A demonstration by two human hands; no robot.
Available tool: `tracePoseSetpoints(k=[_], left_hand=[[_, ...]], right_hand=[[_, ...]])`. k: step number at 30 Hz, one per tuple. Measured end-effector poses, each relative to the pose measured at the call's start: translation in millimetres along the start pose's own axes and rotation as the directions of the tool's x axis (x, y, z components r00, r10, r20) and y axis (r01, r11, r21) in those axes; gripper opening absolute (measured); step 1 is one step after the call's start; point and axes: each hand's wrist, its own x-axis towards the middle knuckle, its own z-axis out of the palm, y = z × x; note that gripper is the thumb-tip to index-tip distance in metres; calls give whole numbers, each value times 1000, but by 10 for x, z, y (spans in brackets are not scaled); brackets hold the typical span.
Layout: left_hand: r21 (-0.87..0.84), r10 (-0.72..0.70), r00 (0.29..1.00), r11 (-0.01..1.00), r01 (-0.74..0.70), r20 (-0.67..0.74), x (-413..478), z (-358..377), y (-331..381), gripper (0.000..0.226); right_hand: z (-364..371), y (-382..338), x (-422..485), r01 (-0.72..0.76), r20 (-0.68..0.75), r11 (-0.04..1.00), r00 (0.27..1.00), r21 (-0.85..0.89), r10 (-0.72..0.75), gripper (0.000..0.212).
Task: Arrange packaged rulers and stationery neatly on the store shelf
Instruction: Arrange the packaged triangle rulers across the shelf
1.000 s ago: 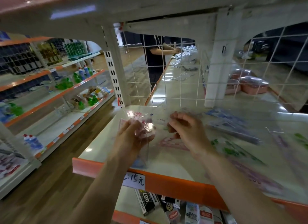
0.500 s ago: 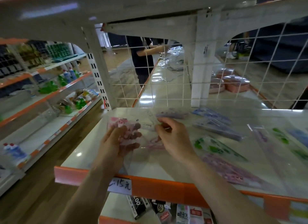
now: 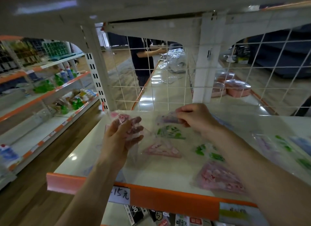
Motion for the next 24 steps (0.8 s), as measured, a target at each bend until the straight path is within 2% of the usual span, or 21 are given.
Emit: tracePoseSetpoints(k=[2,5,9,11,13,15,16,20,24], left_hand=[[1,6,1000,1000,-6,-13,11,-14,-23,12],[-17,14,999,1000,-14,-38,18,-24,-40,10],[-29,19,998,999,-21,-58,31,-56,-57,9],[-32,14,998,999,-16,-63,46,-69,-57,9],[-32,4,998,999,-6,-62,62,-71,-53,10],[-33,-5,999,999,3,-54,76,-70,-52,10],[-31,-7,999,1000,5,-51,78,-69,-51,11],[-20,-18,999,1000,17,-35,79,-64,-56,10],[-16,-25,1000,1000,25,-15,75,-61,-48,10]], right_hand=[[50,-2,34,14,99,993,995,-119,-2,12],[128,-24,-14,118,224,929,974,-351,-39,16],[111,-25,-33,165,237,815,971,-556,-35,16],[149,-51,-45,173,253,721,968,-671,3,35],[238,-73,-62,200,248,579,969,-790,5,57],[340,-73,-89,223,231,429,972,-875,-33,63],[384,-63,-100,230,228,388,972,-892,-53,64],[472,-17,-123,252,223,392,968,-885,-118,71],[492,-44,-145,264,244,400,965,-878,-101,79]])
